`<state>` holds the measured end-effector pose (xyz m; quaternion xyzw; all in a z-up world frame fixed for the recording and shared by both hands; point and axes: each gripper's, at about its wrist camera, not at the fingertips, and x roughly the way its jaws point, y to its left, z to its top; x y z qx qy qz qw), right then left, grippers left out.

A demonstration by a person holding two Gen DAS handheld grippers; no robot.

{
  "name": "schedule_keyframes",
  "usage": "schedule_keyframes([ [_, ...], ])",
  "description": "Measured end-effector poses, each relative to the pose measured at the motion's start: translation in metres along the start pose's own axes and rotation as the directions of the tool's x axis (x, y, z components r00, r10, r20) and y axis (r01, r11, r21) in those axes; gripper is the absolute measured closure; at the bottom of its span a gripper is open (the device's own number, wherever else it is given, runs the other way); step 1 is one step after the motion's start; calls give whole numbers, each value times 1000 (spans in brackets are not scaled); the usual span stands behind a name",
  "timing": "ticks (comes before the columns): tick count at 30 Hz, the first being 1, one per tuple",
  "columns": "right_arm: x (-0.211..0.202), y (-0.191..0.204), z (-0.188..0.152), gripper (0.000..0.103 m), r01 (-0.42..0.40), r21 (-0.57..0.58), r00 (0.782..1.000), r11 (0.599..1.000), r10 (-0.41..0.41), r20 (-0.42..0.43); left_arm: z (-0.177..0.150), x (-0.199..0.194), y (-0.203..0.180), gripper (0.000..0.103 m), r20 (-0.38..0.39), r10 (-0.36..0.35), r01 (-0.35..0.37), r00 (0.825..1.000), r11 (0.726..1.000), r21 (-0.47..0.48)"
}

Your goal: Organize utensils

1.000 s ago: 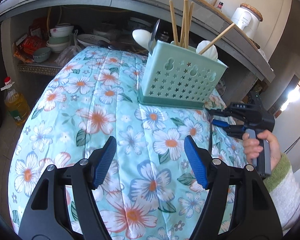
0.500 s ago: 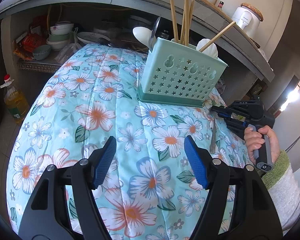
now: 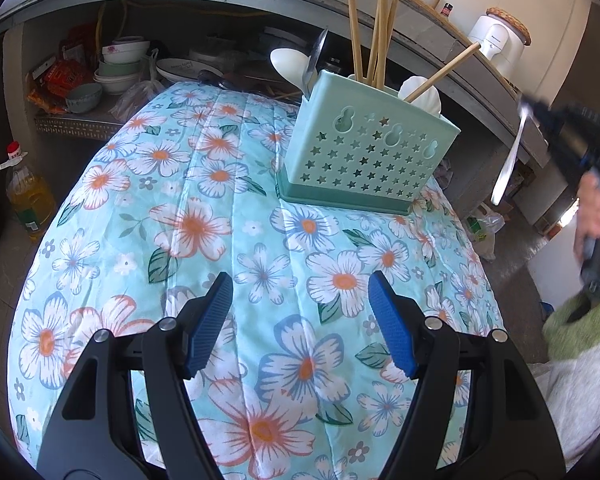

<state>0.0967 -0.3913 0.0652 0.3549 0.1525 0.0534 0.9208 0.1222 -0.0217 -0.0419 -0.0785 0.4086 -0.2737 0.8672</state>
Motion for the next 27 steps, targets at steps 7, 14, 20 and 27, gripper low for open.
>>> schedule_keyframes([
  [7, 30, 55, 36, 100, -86, -154, 990, 984, 102, 97, 0, -6, 5, 37, 14, 19, -19, 1000, 1000, -5],
  [14, 79, 61, 24, 100, -13, -247, 996, 969, 34, 81, 2, -12, 13, 37, 24, 37, -37, 999, 999, -19],
  [20, 94, 44, -8, 100, 41, -294, 998, 955, -23, 62, 2, -11, 14, 37, 22, 35, -34, 999, 999, -20],
  [27, 85, 33, -38, 96, 73, -326, 997, 942, -78, -1, 3, -8, 8, 37, 24, 16, -16, 1000, 1000, -13],
])
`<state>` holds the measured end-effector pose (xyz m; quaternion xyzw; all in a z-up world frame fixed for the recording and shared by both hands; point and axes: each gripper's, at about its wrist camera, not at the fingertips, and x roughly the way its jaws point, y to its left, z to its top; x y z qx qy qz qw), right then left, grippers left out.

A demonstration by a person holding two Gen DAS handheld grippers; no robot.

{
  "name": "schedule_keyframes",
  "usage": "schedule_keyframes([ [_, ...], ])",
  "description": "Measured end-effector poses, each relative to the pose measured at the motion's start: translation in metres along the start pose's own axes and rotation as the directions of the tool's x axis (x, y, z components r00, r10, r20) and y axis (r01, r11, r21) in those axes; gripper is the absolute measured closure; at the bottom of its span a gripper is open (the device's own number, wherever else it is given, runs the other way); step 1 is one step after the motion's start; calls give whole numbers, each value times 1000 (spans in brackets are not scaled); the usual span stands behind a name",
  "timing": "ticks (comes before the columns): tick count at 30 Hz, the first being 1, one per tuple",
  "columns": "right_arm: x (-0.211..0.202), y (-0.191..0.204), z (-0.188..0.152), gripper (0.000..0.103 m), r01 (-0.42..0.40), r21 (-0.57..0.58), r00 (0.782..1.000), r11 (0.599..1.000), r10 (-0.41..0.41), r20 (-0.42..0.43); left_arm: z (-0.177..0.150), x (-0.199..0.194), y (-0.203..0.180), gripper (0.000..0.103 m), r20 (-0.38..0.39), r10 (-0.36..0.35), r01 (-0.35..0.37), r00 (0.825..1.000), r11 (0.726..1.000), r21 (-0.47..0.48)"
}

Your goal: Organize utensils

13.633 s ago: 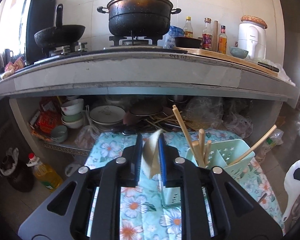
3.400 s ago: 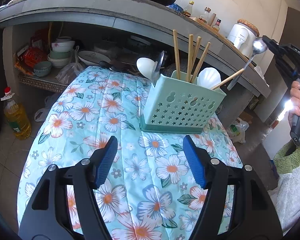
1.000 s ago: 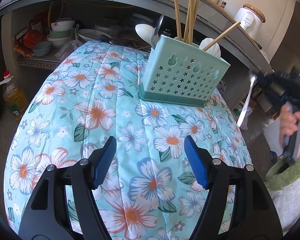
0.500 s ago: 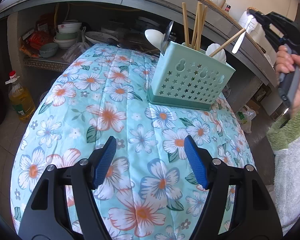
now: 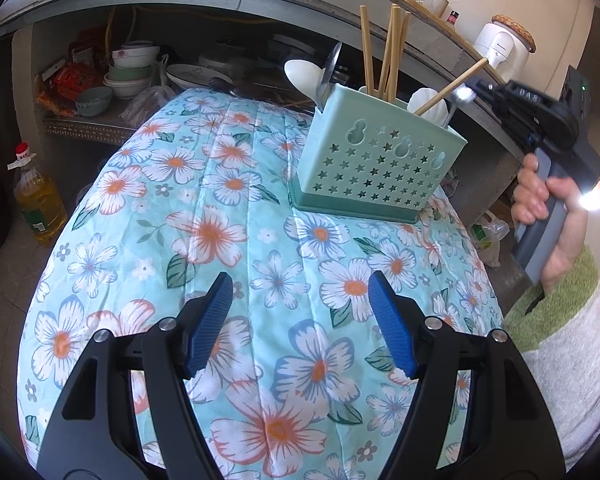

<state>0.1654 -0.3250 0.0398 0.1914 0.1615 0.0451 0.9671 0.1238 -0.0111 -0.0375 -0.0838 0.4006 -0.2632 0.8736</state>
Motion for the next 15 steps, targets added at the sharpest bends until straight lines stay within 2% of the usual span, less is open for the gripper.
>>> schedule_keyframes([
  [1, -4, 0, -3, 95, 4, -10, 1000, 1000, -4, -4, 0, 0, -1, 37, 0, -3, 3, 1000, 1000, 0],
  [5, -31, -1, -13, 75, 36, -18, 999, 999, -35, 13, 2, 0, -4, 35, 4, -12, 12, 1000, 1000, 4],
  [8, -54, -4, -20, 68, 59, 5, 998, 998, -59, 21, 4, -3, -7, 33, 18, -18, 18, 1000, 1000, 11],
  [9, -61, -5, -24, 67, 69, 10, 998, 998, -70, 13, 5, -5, -9, 32, 23, -20, 19, 1000, 1000, 16],
  [12, -79, 0, -36, 56, 121, 3, 992, 993, -121, -23, 8, -12, -14, 26, 50, -17, 15, 999, 999, 29],
  [15, -92, 13, -59, 44, 173, -28, 978, 985, -175, -117, 12, -21, -19, 18, 85, 8, -12, 996, 999, 42],
])
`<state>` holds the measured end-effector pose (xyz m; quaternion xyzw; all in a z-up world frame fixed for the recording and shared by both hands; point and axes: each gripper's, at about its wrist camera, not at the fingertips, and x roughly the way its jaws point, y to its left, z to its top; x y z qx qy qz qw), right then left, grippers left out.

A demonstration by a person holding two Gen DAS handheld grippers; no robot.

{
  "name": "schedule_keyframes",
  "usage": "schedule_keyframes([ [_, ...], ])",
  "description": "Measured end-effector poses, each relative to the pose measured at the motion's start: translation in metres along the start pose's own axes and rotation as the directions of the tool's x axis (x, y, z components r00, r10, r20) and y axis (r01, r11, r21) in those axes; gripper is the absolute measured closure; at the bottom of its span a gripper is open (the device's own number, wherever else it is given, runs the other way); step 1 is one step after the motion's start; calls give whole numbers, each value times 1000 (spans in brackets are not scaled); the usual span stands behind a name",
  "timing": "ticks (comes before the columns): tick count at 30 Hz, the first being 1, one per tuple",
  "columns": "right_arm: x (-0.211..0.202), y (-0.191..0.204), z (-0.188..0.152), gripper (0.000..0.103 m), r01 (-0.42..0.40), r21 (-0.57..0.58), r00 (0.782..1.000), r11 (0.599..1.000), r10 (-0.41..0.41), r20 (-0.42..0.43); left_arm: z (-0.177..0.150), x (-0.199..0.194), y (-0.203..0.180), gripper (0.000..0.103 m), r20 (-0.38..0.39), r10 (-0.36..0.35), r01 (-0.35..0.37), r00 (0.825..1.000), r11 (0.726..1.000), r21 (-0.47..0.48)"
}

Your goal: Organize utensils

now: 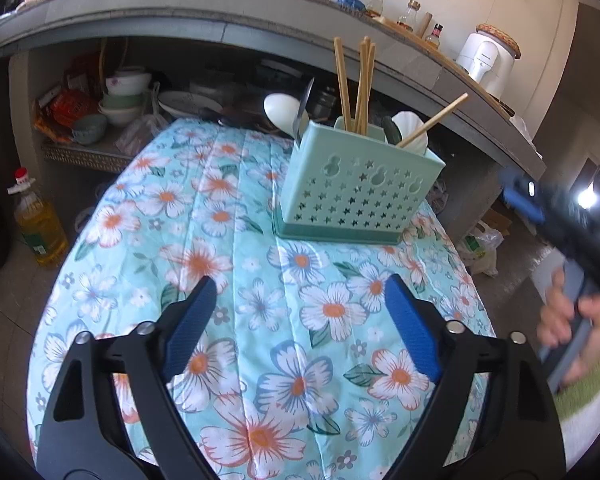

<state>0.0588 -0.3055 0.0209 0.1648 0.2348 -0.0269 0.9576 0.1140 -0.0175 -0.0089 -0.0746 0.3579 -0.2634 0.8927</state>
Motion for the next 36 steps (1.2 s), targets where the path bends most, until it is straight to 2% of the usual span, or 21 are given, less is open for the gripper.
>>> schedule_keyframes([
  [3, -3, 15, -23, 32, 39, -24, 994, 999, -41, -98, 5, -4, -5, 13, 12, 38, -39, 999, 999, 7],
  [5, -1, 30, -39, 23, 124, -84, 980, 989, -135, -144, 9, -6, -8, 12, 17, 77, -77, 997, 997, 0],
  [6, 0, 39, -47, 22, 176, -125, 969, 976, -195, -153, 10, -6, -9, 11, 22, 88, -88, 996, 996, -3],
  [8, 2, 49, -56, 16, 226, -174, 954, 958, -254, -162, 12, -9, -12, 10, 40, 115, -116, 993, 993, 0],
  [11, 3, 58, -61, 11, 271, -190, 939, 944, -303, -162, 14, -15, -23, 9, 94, 173, -179, 980, 982, 58],
  [14, 0, 63, -63, 7, 293, -202, 935, 935, -324, -144, 14, -17, -34, 9, 118, 247, -260, 962, 958, 117],
  [17, -3, 67, -61, 7, 306, -215, 933, 927, -337, -124, 16, -20, -37, 8, 129, 291, -306, 948, 945, 116],
  [19, -4, 68, -59, 7, 316, -224, 931, 922, -347, -115, 17, -24, -38, 9, 150, 331, -348, 932, 932, 102],
  [25, -8, 71, -55, 7, 325, -218, 930, 920, -353, -99, 22, -31, -38, 8, 192, 464, -487, 865, 869, 94],
  [27, -8, 72, -55, 7, 358, -222, 918, 907, -386, -93, 22, -32, -38, 8, 199, 491, -515, 848, 852, 91],
  [33, -4, 70, -56, 7, 391, -230, 902, 891, -421, -96, 21, -29, -41, 8, 184, 531, -555, 827, 823, 118],
  [36, -4, 64, -56, 7, 412, -213, 892, 886, -440, -105, 21, -29, -39, 8, 170, 538, -558, 826, 823, 105],
])
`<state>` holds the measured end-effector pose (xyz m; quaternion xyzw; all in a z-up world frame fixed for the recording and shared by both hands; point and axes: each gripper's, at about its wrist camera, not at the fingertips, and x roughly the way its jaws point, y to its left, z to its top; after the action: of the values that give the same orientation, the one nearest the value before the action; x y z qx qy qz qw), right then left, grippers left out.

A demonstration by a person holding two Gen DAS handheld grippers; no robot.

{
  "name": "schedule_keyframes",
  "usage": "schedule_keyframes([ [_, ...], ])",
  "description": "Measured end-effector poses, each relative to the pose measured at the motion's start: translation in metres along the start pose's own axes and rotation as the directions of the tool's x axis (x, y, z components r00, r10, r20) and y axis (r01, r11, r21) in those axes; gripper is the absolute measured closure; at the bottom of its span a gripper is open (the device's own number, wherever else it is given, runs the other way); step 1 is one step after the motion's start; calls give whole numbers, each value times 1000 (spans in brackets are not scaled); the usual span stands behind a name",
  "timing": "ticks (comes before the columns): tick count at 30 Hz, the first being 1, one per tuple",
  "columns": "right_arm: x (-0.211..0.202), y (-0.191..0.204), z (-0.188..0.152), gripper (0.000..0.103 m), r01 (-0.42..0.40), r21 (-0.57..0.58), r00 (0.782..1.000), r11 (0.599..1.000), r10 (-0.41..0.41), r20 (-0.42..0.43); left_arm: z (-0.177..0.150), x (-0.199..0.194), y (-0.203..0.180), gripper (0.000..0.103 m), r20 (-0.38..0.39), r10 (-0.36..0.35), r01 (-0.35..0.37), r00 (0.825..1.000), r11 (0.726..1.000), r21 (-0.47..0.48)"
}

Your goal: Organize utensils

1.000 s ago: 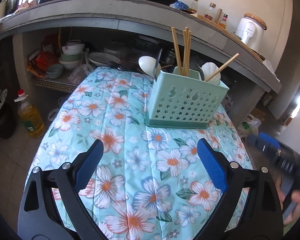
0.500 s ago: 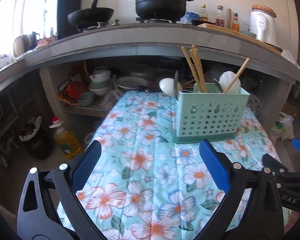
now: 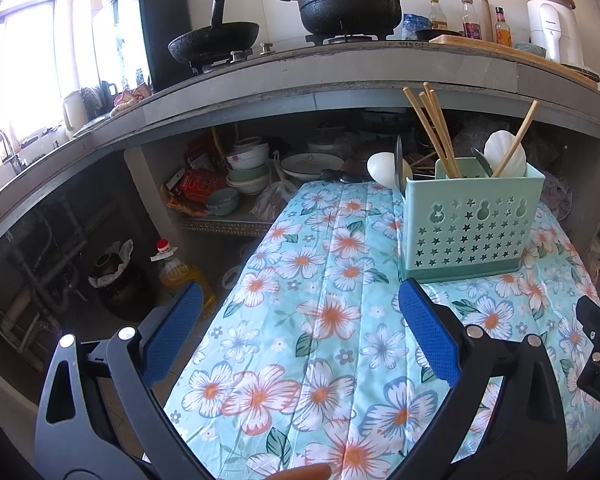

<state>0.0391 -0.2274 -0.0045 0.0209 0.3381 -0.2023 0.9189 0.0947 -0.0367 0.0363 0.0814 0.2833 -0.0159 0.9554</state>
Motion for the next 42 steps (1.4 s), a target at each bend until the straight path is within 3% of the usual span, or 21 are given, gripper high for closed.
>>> schedule_keyframes([
  [11, 5, -19, -1, 7, 29, 71, 999, 997, -27, -27, 0, 1, 1, 8, -8, 10, -10, 1000, 1000, -11],
  [42, 8, -19, -3, 7, 23, 77, 999, 997, -20, -47, -2, 5, -2, 8, -50, -9, 9, 999, 1000, -3],
])
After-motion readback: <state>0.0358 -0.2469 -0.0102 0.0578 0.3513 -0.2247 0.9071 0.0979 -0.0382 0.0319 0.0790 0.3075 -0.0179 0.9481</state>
